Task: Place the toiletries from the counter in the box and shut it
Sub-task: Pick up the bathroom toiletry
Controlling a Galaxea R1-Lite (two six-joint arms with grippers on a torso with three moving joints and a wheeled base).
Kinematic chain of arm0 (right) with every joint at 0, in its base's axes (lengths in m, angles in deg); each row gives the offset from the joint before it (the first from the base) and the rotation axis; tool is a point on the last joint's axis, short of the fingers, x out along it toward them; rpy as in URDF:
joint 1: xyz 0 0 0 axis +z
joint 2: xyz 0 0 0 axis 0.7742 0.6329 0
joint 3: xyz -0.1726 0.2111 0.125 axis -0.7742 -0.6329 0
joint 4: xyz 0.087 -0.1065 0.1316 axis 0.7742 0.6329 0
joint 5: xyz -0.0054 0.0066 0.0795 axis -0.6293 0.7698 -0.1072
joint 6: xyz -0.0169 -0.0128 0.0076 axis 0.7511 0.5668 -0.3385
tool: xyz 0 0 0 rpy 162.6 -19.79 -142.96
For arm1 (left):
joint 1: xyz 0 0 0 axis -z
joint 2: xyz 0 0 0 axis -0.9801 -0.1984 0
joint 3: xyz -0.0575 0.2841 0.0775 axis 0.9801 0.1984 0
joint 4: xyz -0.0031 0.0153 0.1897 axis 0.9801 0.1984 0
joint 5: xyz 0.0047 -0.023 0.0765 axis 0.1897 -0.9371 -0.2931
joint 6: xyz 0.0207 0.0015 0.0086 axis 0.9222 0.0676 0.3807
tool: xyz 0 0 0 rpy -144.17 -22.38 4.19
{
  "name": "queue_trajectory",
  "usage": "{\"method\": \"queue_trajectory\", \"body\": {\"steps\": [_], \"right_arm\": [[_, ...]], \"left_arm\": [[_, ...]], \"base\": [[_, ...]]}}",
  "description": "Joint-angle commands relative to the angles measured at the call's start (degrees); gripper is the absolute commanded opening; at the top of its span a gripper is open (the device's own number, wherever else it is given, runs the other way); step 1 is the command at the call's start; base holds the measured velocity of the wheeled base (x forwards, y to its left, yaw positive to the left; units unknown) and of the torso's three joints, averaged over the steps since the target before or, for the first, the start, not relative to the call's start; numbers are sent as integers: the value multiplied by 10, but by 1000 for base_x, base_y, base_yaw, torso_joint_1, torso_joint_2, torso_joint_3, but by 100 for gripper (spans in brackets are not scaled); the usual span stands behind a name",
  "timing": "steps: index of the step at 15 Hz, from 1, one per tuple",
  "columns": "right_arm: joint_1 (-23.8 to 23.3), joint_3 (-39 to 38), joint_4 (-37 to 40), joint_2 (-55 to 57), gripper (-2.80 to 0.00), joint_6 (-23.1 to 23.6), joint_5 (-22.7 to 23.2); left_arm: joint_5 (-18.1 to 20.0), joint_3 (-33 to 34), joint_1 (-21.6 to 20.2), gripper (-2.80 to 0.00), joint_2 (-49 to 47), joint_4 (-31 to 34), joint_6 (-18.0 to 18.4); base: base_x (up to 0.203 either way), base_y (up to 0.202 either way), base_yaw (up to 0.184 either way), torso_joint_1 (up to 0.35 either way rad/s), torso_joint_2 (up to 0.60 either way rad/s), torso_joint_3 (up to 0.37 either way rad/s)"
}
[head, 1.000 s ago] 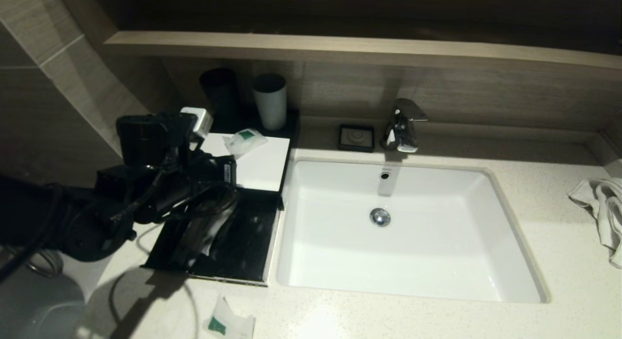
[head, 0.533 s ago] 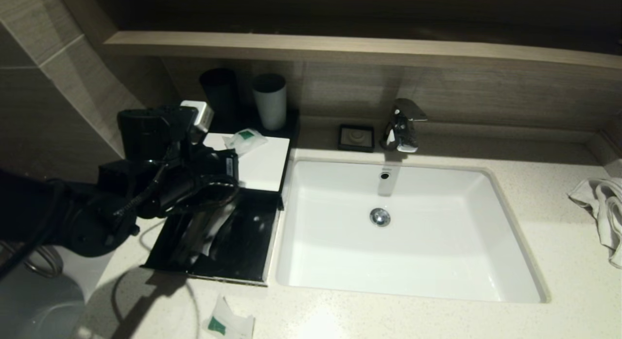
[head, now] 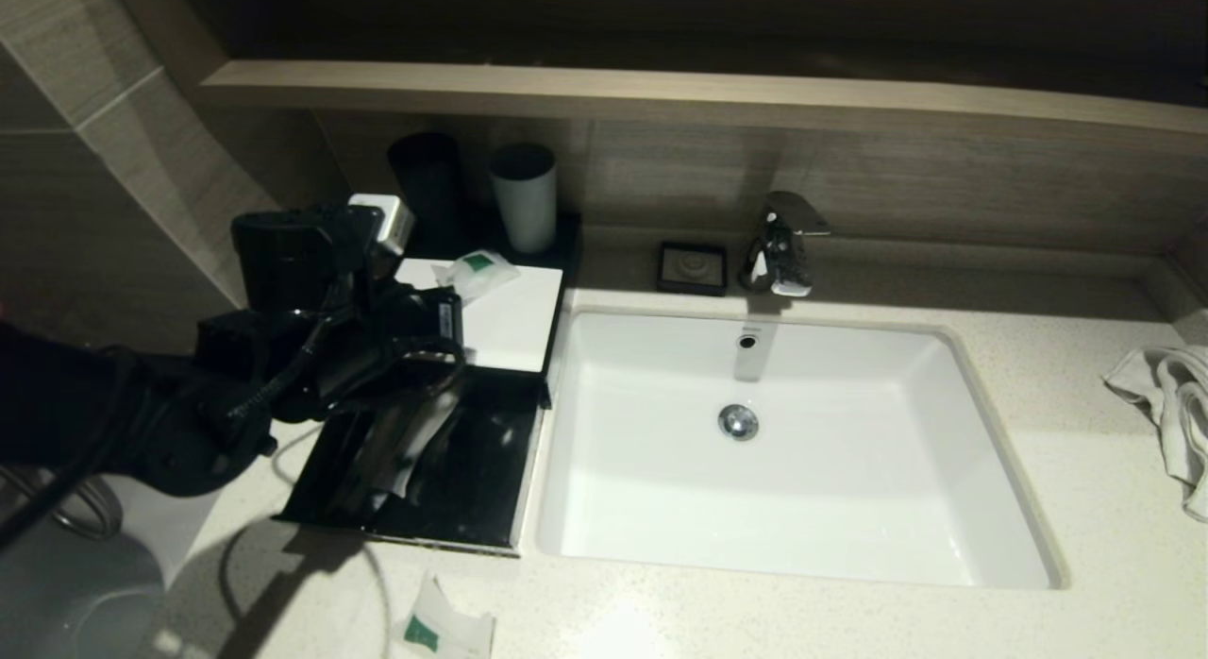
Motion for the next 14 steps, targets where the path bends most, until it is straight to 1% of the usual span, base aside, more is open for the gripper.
{"method": "queue_trajectory", "body": {"steps": [1, 3, 14], "right_arm": [[0, 0, 0, 1, -280, -1, 0], [0, 0, 0, 1, -280, -1, 0], [0, 0, 0, 1, -280, 0, 0]], "left_arm": [[-6, 2, 3, 0, -8, -29, 1], [-22, 1, 5, 0, -19, -45, 2], [-24, -29, 3, 0, -57, -53, 2]], "base": [[0, 0, 0, 0, 0, 0], [0, 0, 0, 0, 0, 0], [0, 0, 0, 0, 0, 0]]}}
